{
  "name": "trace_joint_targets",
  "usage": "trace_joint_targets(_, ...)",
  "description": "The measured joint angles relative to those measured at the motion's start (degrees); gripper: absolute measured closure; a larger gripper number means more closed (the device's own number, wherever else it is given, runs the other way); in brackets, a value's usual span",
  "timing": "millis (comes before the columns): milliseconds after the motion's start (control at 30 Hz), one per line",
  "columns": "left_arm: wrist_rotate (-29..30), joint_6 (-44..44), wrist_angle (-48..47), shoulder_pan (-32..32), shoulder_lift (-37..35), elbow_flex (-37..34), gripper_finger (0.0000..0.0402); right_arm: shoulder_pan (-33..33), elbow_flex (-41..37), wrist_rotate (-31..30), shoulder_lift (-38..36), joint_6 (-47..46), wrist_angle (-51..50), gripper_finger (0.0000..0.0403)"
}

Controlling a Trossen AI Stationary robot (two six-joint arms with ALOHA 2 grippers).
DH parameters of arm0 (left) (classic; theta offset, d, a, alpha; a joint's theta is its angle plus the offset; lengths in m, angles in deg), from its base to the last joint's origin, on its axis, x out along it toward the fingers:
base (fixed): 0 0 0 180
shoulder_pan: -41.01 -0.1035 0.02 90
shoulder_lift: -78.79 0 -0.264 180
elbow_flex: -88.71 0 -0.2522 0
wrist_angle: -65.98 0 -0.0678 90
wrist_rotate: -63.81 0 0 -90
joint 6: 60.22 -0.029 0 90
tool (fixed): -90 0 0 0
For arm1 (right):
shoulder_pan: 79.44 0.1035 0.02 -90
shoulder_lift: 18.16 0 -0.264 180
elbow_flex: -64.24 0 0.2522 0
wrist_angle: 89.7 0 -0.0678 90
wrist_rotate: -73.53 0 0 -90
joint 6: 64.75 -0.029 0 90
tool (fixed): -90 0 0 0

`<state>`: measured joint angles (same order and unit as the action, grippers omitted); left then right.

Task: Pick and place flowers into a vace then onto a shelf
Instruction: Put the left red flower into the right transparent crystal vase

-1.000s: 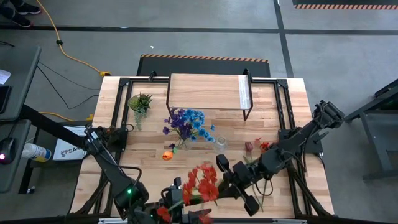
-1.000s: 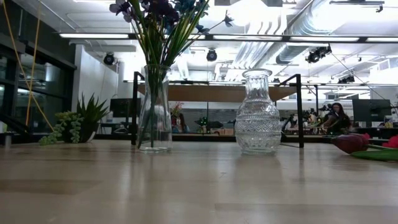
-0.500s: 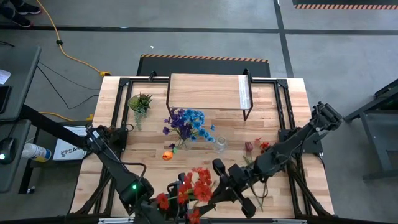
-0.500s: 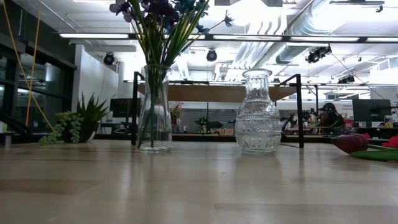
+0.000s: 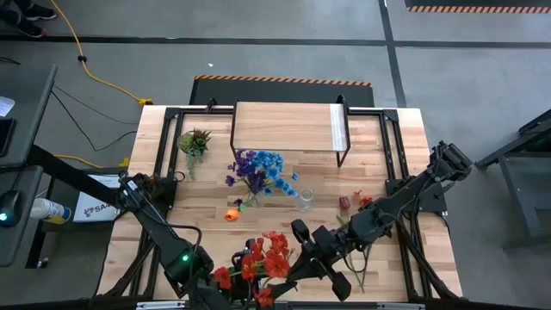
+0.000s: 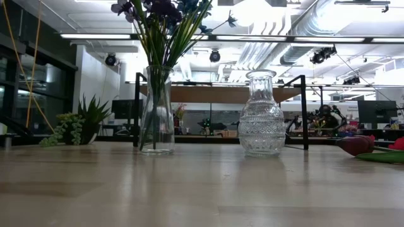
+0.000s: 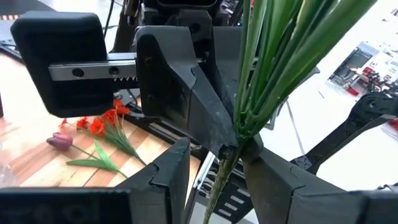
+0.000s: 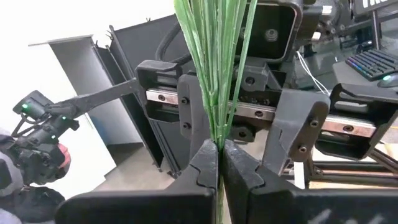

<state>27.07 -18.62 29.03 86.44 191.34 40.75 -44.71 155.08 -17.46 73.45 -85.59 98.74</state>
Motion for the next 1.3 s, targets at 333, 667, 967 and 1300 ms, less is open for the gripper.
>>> trace_joint_targets(333, -0.54, 3.64, -4.64, 0.00, 0.02, -0.04, 0.0224, -0.02, 0.00, 0.11, -0.09, -1.05, 0.83, 0.0403)
trace_joint_targets(667, -0.27, 3.72, -6.62, 0.00, 0.02, -0.04, 0.0225, 0.03, 0.59, 0.48, -0.13, -1.61, -0.13, 0.0403)
trace_joint_targets(967, -0.15, 3.69, -8.66, 0.00, 0.10, -0.07, 0.0225, 0.04, 0.65, 1.00, -0.20, -3.53, -2.40, 0.0403)
trace_joint_targets(1300, 4.39, 4.83, -11.88, 1.11, -0.41, -0.15, 0.0225, 0.05, 0.66, 2.63, -0.28, -5.15, -4.99, 0.0403)
